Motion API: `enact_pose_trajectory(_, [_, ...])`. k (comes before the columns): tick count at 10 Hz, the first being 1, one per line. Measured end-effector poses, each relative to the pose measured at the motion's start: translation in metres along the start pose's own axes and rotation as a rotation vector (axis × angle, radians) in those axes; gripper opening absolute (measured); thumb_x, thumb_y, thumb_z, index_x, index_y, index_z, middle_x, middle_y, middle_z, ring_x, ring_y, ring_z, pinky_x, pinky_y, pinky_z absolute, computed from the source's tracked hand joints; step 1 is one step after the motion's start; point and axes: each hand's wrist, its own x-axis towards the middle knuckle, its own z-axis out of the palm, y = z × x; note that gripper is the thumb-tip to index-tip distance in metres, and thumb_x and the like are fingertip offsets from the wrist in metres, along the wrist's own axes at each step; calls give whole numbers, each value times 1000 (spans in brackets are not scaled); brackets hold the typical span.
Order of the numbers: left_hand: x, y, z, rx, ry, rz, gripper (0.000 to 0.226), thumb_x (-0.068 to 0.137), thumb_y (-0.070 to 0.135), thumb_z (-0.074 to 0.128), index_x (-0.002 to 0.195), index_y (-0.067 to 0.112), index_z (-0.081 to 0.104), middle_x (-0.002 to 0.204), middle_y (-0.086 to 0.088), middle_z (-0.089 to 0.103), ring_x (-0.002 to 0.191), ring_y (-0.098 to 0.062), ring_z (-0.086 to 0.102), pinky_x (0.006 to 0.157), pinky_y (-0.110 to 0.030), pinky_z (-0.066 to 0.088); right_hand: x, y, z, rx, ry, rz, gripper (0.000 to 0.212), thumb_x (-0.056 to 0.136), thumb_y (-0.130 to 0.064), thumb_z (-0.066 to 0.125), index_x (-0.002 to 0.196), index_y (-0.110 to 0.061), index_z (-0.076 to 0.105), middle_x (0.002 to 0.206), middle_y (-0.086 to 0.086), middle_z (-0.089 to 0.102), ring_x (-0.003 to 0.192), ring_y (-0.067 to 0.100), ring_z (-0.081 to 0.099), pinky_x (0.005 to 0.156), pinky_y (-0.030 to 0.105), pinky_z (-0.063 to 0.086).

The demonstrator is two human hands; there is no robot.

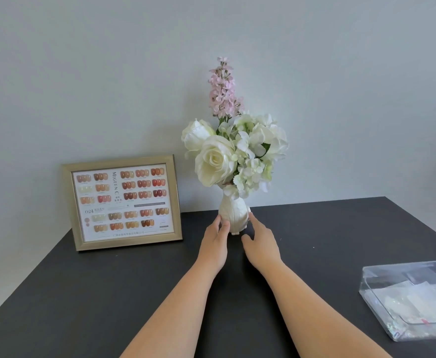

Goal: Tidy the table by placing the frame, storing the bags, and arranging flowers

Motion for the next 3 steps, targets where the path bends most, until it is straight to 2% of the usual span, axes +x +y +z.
enact_pose_trajectory(2, [-13, -6, -5, -4, 0, -35, 55, 100, 59, 30, 150, 37, 33, 150, 14, 42, 138, -7, 36, 107, -22, 30, -11, 7, -3, -22, 35, -5, 62, 87, -17, 50, 144, -36, 34, 142, -9, 48, 130, 12, 40, 100, 33, 43])
enact_pose_trajectory(3, [-22, -8, -8, -48, 10, -125, 62, 100, 58, 31, 155, 31, 23, 161, 4, 26, 146, -19, 28, 120, -44, 23, -18, 8, -8, -28, 43, 10, 61, 88, -18, 52, 142, -39, 35, 142, -8, 47, 122, 8, 45, 95, 28, 44])
